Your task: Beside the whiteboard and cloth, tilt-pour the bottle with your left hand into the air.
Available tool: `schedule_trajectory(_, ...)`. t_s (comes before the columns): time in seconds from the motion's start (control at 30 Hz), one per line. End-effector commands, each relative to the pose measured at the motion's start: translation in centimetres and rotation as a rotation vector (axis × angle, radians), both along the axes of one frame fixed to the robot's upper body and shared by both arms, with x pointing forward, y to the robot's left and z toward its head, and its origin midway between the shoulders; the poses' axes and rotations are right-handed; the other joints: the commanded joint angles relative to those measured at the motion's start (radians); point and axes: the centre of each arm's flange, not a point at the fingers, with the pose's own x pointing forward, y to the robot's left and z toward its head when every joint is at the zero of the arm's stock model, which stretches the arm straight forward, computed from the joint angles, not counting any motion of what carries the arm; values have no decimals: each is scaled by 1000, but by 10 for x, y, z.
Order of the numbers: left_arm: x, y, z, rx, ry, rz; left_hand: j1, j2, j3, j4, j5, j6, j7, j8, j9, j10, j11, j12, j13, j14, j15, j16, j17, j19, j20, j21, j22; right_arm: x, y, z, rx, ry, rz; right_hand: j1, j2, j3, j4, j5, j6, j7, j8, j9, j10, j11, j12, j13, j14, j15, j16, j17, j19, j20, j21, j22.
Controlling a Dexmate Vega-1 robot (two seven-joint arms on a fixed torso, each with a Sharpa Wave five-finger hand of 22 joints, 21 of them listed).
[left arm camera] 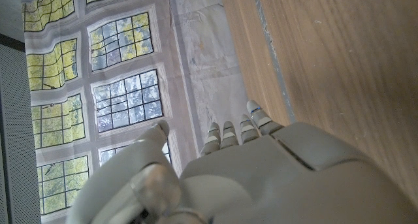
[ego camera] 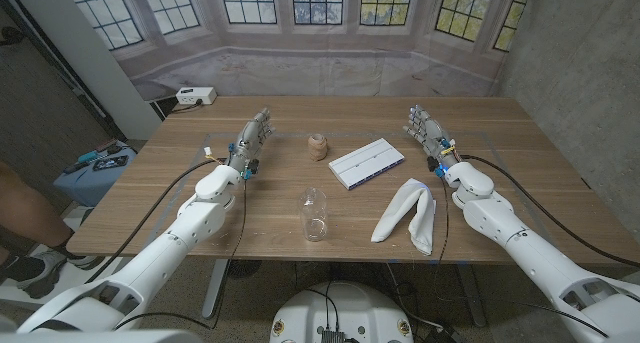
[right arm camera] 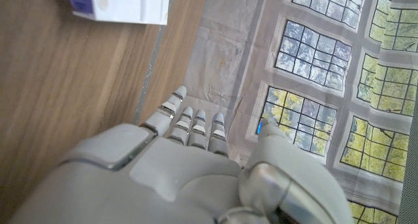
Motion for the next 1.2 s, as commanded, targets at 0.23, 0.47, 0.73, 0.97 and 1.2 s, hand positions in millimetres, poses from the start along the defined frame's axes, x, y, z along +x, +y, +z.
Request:
schedule_trajectory(0.23,-11,-12,6,54,1,1,17,-6,10,-14,6,0,8,4,1,-3,9,3,1,-4,9,0,-1,0,5,-4,5,2,-2,-7,-1,16,9,21,-3,14,-13,5,5,3,7,1,4,13,8,2,8,4,6,-8,5,1,8,2)
schedule_trajectory(0.47,-20,-15,4,75,0,2,22,-10,11,-25,5,0,8,3,1,-3,8,3,0,-5,8,-1,-2,1,4,-9,5,-2,-1,-8,-9,13,13,26,-4,18,-20,3,4,6,7,1,0,15,8,2,7,7,7,-13,3,4,8,1)
schedule_trajectory(0.73,-29,-18,0,94,2,3,30,-13,15,-41,4,-1,9,2,1,-5,10,2,-1,-5,10,-2,-3,2,4,-16,4,-6,-1,-8,-21,9,11,30,-4,21,-25,2,3,5,8,0,-4,14,8,2,4,8,8,-16,1,6,8,1)
schedule_trajectory(0.97,-38,-19,-2,109,-2,4,36,-15,17,-53,4,-2,9,1,1,-7,9,1,-2,-6,10,-3,-3,3,4,-21,4,-8,-1,-8,-26,6,9,33,-6,23,-31,0,-1,5,7,0,-11,19,7,2,0,9,8,-19,1,7,8,1)
schedule_trajectory(1.2,-46,-20,-4,129,-6,-2,45,-19,19,-70,5,-10,11,-2,1,-10,9,0,-2,-9,12,-4,-4,4,3,-29,4,-7,1,-6,-32,-1,9,35,-7,24,-35,-1,-7,6,6,0,-13,19,7,2,-3,12,8,-21,0,7,9,1)
